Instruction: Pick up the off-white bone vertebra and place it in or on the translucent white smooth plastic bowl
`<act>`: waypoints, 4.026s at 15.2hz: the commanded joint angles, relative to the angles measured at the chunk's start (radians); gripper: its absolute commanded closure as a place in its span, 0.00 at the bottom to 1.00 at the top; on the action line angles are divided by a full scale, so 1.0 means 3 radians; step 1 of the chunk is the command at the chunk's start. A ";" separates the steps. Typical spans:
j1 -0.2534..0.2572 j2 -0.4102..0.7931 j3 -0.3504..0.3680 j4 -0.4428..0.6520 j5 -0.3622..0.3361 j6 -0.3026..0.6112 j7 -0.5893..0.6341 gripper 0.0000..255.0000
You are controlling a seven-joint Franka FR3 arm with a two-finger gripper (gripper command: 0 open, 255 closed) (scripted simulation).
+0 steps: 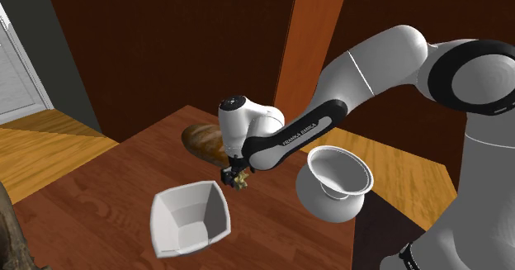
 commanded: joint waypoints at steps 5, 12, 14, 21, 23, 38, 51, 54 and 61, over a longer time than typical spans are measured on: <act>0.0001 0.0012 -0.0005 0.0002 -0.0008 0.0011 0.0004 0.00; 0.0002 0.0013 -0.0005 0.0002 -0.0009 0.0011 0.0004 1.00; 0.0002 0.0013 -0.0005 0.0004 -0.0008 0.0010 0.0004 1.00; -0.0039 -0.0151 0.0054 0.0012 0.0102 -0.0141 -0.0087 1.00; -0.0053 -0.0213 0.0075 0.0022 0.0146 -0.0203 -0.0123 1.00; -0.0129 -0.0622 0.0190 0.0190 0.0437 -0.0709 -0.0376 1.00; -0.0157 -0.0872 0.0237 0.0475 0.0616 -0.1196 -0.0554 1.00; -0.0159 -0.0914 0.0244 0.0560 0.0646 -0.1314 -0.0589 1.00; 0.0094 -0.0799 0.0396 0.0789 0.0625 -0.1516 -0.0222 1.00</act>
